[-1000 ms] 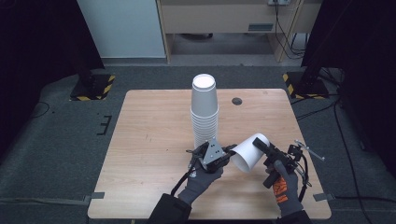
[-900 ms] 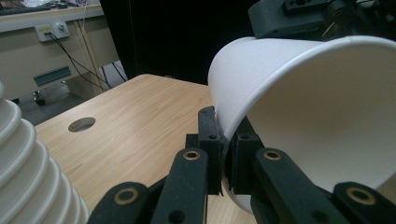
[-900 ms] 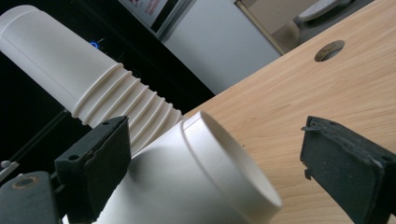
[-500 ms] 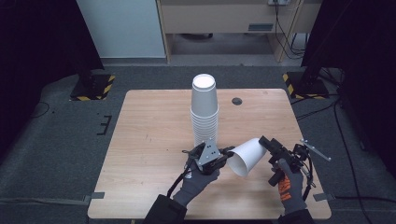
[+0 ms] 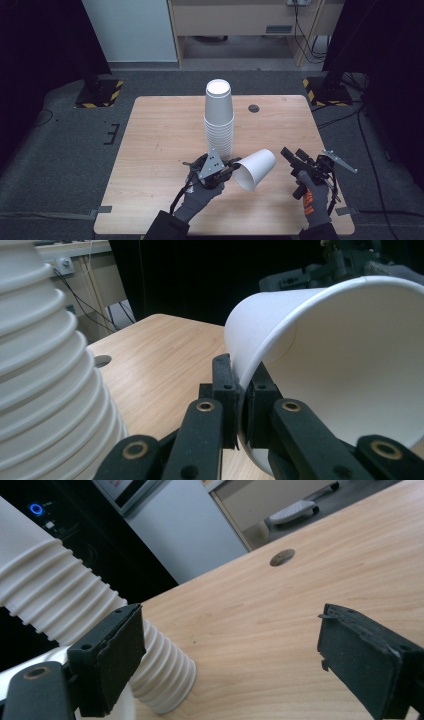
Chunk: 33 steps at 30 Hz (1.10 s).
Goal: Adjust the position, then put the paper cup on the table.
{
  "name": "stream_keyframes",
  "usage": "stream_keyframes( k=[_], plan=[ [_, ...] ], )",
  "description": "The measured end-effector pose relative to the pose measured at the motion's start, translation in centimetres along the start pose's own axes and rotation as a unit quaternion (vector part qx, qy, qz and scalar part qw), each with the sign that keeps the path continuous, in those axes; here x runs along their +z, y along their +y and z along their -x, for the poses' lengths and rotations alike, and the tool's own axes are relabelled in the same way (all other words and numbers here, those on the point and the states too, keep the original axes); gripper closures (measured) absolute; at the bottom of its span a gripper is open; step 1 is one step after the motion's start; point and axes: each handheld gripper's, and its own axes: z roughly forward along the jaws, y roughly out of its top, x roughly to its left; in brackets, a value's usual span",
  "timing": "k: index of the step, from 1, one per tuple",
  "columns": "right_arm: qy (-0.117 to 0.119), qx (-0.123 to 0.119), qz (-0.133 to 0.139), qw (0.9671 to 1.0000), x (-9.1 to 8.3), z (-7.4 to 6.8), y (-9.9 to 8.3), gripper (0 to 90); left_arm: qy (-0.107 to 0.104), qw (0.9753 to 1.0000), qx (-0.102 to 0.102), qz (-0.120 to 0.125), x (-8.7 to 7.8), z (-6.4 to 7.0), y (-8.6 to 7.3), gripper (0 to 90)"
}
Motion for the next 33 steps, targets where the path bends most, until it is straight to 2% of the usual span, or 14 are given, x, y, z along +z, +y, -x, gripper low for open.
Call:
stream_keyframes(
  k=[6,9,10,11,21,33],
  plan=[
    [-0.019,-0.013,-0.003,0.9997,-0.1,0.6,-0.2,11.9,0.004,1.0,-0.007,0.002,-1.5,-0.4,-0.1,85.8],
    [-0.035,-0.036,-0.016,0.9986,0.0,0.7,-0.4,11.9,0.005,0.9999,-0.011,0.003,-2.2,-0.6,-0.1,85.9],
    [-0.035,-0.036,-0.016,0.9986,0.0,0.7,-0.4,11.9,0.007,0.9999,-0.01,0.003,-2.4,-0.7,-0.1,85.9],
    [-0.041,-0.049,-0.024,0.9977,0.1,0.7,-0.5,11.8,0.006,0.9999,-0.015,0.005,-2.8,-0.8,-0.1,85.9],
    [-0.052,-0.072,-0.033,0.9955,0.2,0.8,-0.7,11.8,0.008,0.9996,-0.028,-0.004,-4.1,-1.3,-1.1,85.9],
    [-0.059,-0.086,-0.043,0.9936,0.3,0.8,-0.9,11.8,0.005,0.9985,-0.046,-0.03,-6.1,-2.0,-3.0,85.9]
  ],
)
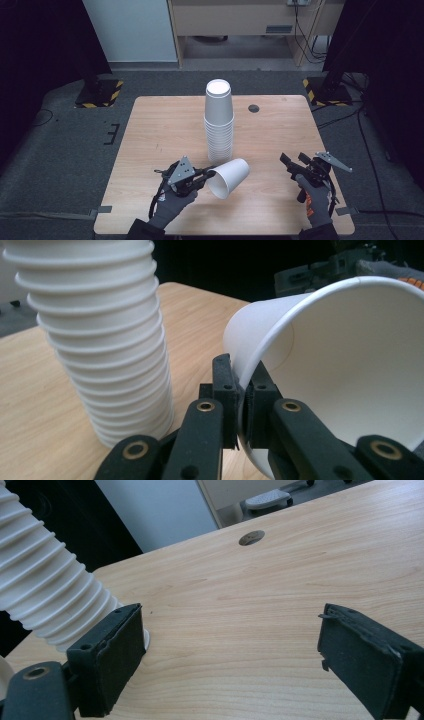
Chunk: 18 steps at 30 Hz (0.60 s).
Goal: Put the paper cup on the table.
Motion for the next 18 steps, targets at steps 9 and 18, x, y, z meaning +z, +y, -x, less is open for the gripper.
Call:
stream_keyframes(
  k=[9,18],
  plan=[
    [-0.011,-0.016,-0.01,0.9998,0.1,0.0,-0.2,11.8,0.02,0.9997,-0.006,-0.013,-1.8,-0.7,-0.9,85.9],
    [-0.025,-0.041,-0.026,0.9985,0.3,0.1,-0.4,11.7,0.067,0.9974,-0.024,-0.012,-4.9,-2.4,-1.8,85.9]
  ],
)
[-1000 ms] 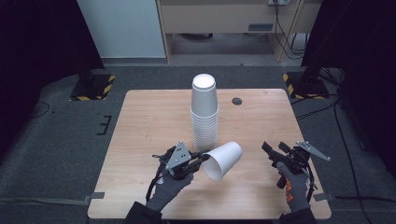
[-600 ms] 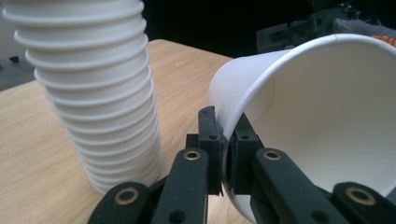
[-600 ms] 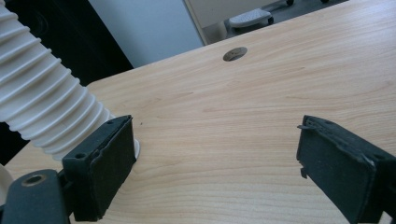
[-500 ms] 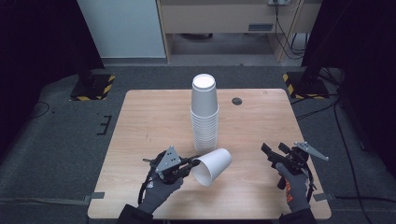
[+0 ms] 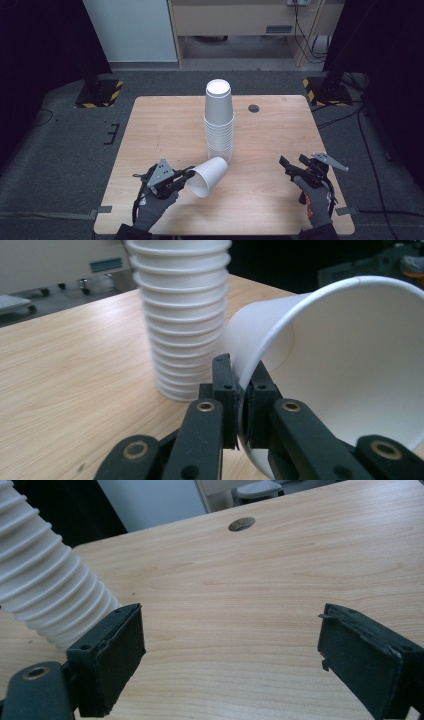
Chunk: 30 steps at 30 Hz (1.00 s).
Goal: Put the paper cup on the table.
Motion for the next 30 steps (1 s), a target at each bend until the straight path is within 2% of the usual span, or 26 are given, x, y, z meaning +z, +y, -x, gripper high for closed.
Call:
stream_keyframes(
  k=[7,8,9,11,13,17,20,21,22,23,24,25,27,28,29,30],
  plan=[
    [-0.022,-0.034,-0.019,0.999,0.3,-0.1,-0.3,11.3,0.041,0.999,-0.018,0.004,-2.2,-1.9,-0.6,85.9],
    [-0.029,-0.043,-0.027,0.9983,0.5,-0.1,-0.4,11.2,0.051,0.9984,-0.023,0.002,-2.6,-2.4,-0.7,86.0],
    [-0.029,-0.043,-0.027,0.9983,0.5,-0.1,-0.4,11.2,0.051,0.9984,-0.023,0.002,-2.6,-2.4,-0.7,85.9],
    [-0.034,-0.051,-0.034,0.9975,0.6,0.0,-0.5,11.1,0.064,0.9976,-0.026,-0.003,-3.0,-2.9,-0.9,86.0],
    [-0.04,-0.059,-0.041,0.9966,0.8,0.0,-0.6,11.3,0.074,0.9966,-0.037,-0.004,-3.4,-3.4,-1.1,85.9],
    [-0.045,-0.072,-0.051,0.9951,1.1,0.1,-0.8,11.5,0.095,0.9939,-0.056,-0.008,-4.2,-4.3,-1.4,85.9],
    [-0.051,-0.085,-0.065,0.993,1.5,0.1,-1.2,11.9,0.11,0.9916,-0.064,-0.021,-4.6,-5.1,-1.7,85.9],
    [-0.056,-0.096,-0.083,0.9904,1.8,0.3,-1.6,12.0,0.115,0.9909,-0.065,-0.027,-4.7,-5.3,-1.9,85.9],
    [-0.056,-0.096,-0.083,0.9904,1.8,0.3,-1.6,12.0,0.12,0.99,-0.068,-0.031,-4.8,-5.6,-2.0,85.9],
    [-0.059,-0.103,-0.089,0.989,2.0,0.3,-1.7,12.0,0.125,0.989,-0.072,-0.034,-4.8,-5.8,-2.1,85.9],
    [-0.062,-0.115,-0.103,0.9861,2.3,0.4,-2.0,11.9,0.134,0.9872,-0.078,-0.039,-5.1,-6.4,-2.2,85.9],
    [-0.062,-0.115,-0.103,0.9861,2.3,0.4,-2.0,11.9,0.134,0.9872,-0.078,-0.039,-5.1,-6.4,-2.2,85.9],
    [-0.065,-0.122,-0.109,0.9843,2.5,0.5,-2.3,11.8,0.142,0.9853,-0.082,-0.047,-5.4,-7.0,-2.3,85.9],
    [-0.066,-0.126,-0.117,0.9828,2.6,0.7,-2.5,11.6,0.15,0.9832,-0.088,-0.055,-5.7,-7.5,-2.3,85.9],
    [-0.066,-0.126,-0.117,0.9828,2.6,0.7,-2.5,11.6,0.15,0.9832,-0.088,-0.055,-5.7,-7.5,-2.3,85.9],
    [-0.068,-0.128,-0.123,0.9818,2.8,0.9,-2.7,11.5,0.154,0.9821,-0.091,-0.059,-5.8,-7.8,-2.2,85.9]
  ],
)
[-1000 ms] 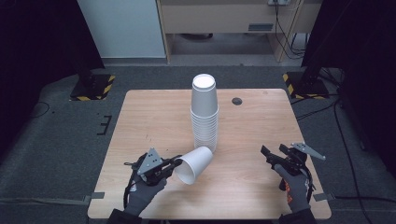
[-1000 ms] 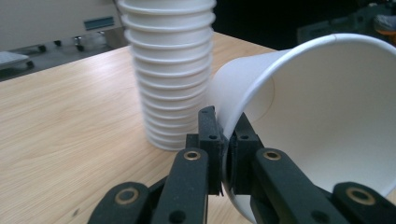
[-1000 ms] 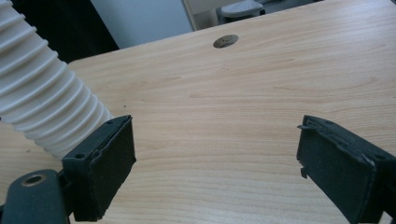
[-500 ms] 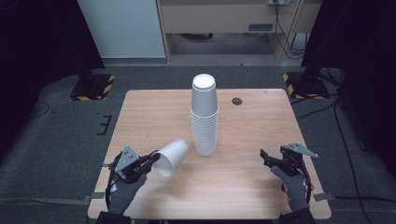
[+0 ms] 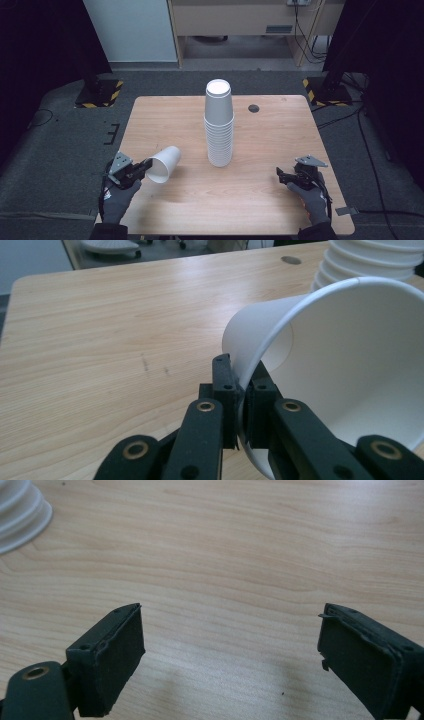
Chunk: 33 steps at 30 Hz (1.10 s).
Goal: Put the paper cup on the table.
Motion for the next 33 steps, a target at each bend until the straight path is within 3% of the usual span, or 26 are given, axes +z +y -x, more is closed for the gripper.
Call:
stream_keyframes(
  k=[9,14,20,26,33],
  plan=[
    [-0.01,-0.013,-0.022,0.9996,0.6,0.4,-0.5,10.5,0.028,0.999,-0.004,-0.034,-0.7,-1.9,0.8,85.8],
    [-0.019,-0.022,-0.046,0.9985,1.1,0.3,-0.8,9.7,0.041,0.9972,-0.002,-0.062,-0.9,-2.8,1.4,85.9],
    [-0.016,-0.023,-0.045,0.9986,1.3,0.4,-0.9,8.9,0.049,0.9947,-0.009,-0.089,-1.1,-3.7,2.1,85.9],
    [-0.016,-0.023,-0.044,0.9987,1.3,0.4,-0.9,8.5,0.054,0.9908,-0.012,-0.124,-1.2,-4.5,2.7,86.0],
    [-0.017,-0.021,-0.043,0.9987,1.3,0.3,-0.9,8.5,0.056,0.9837,-0.013,-0.17,-1.3,-5.1,3.6,85.9]
  ],
)
